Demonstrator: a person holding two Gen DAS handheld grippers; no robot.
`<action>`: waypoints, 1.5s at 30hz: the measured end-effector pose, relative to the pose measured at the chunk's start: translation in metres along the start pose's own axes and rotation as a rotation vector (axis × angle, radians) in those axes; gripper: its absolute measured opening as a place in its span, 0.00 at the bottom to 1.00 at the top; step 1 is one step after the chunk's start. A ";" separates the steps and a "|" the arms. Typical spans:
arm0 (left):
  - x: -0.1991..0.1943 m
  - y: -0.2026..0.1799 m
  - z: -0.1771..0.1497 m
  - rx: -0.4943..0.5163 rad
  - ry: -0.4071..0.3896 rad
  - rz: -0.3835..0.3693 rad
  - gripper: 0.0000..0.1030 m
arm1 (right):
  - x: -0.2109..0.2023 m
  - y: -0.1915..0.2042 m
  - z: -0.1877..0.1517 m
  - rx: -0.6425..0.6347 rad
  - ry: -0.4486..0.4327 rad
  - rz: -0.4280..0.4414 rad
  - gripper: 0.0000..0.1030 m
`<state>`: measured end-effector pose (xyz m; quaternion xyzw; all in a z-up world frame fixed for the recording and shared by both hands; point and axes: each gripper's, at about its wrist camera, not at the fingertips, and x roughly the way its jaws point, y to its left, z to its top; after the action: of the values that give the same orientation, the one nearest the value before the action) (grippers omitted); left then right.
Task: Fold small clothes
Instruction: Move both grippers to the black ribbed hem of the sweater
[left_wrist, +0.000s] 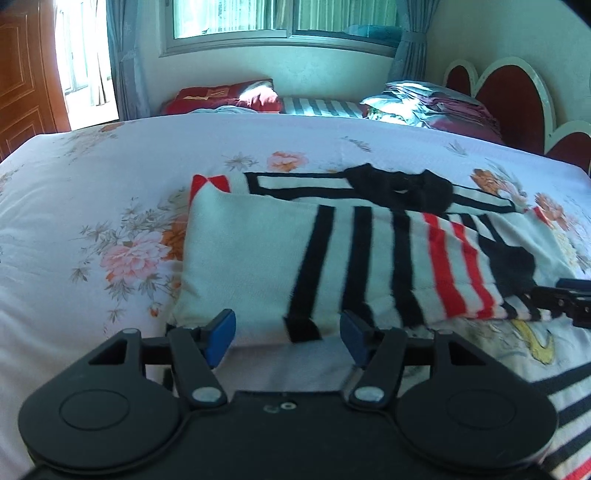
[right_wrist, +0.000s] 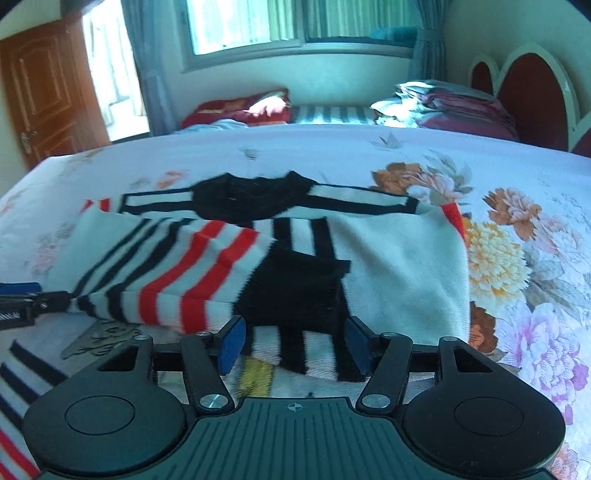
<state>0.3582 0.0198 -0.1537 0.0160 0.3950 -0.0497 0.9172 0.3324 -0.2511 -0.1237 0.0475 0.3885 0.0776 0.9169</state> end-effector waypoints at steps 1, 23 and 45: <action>-0.003 -0.004 -0.002 -0.006 0.007 -0.007 0.59 | -0.002 0.004 0.000 -0.005 -0.001 0.022 0.58; -0.019 -0.016 -0.060 0.034 0.089 0.012 0.67 | -0.030 0.013 -0.071 -0.106 0.095 -0.031 0.49; -0.104 0.012 -0.144 0.098 0.085 -0.109 0.63 | -0.114 0.064 -0.152 -0.039 0.114 -0.145 0.49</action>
<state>0.1847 0.0497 -0.1776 0.0414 0.4310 -0.1180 0.8936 0.1385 -0.2045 -0.1396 -0.0029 0.4410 0.0212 0.8972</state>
